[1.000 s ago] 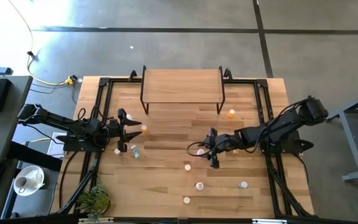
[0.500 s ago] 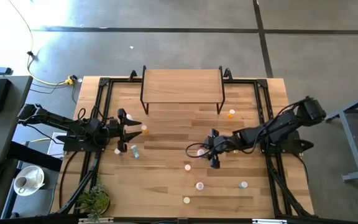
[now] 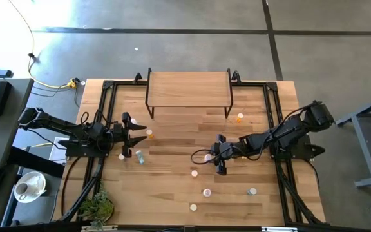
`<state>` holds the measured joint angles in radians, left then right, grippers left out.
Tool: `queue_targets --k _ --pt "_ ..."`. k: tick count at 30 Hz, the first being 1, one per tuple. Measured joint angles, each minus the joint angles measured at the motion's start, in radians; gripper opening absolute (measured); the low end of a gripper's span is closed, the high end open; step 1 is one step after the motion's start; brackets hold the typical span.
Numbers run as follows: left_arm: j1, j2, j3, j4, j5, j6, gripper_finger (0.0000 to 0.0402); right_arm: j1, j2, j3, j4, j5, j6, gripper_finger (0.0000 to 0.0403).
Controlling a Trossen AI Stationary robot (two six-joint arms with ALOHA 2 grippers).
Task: Pick and place medicine bottles onto shelf by color
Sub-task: Put the middle white pill bottle on the shelf
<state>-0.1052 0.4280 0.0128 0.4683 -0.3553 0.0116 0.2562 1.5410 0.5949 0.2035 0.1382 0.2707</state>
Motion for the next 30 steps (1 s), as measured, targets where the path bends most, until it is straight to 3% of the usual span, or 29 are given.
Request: queue_targets --k 5,13,23,30 --pt "0.000 0.000 0.000 0.000 -0.007 0.000 0.0186 0.000 -0.003 0.000 0.000 0.001 -0.006 0.0115" --pt "0.000 0.000 0.000 0.000 -0.024 0.000 0.0186 -0.021 -0.058 0.043 -0.026 0.020 -0.058 0.0120" --pt "0.000 0.000 0.000 -0.002 -0.027 0.000 0.0186 -0.131 -0.161 0.249 -0.250 0.152 -0.232 0.0119" --pt "0.000 0.000 0.000 -0.009 -0.026 0.004 0.0186 -0.260 -0.161 0.428 -0.388 0.194 -0.320 0.0119"
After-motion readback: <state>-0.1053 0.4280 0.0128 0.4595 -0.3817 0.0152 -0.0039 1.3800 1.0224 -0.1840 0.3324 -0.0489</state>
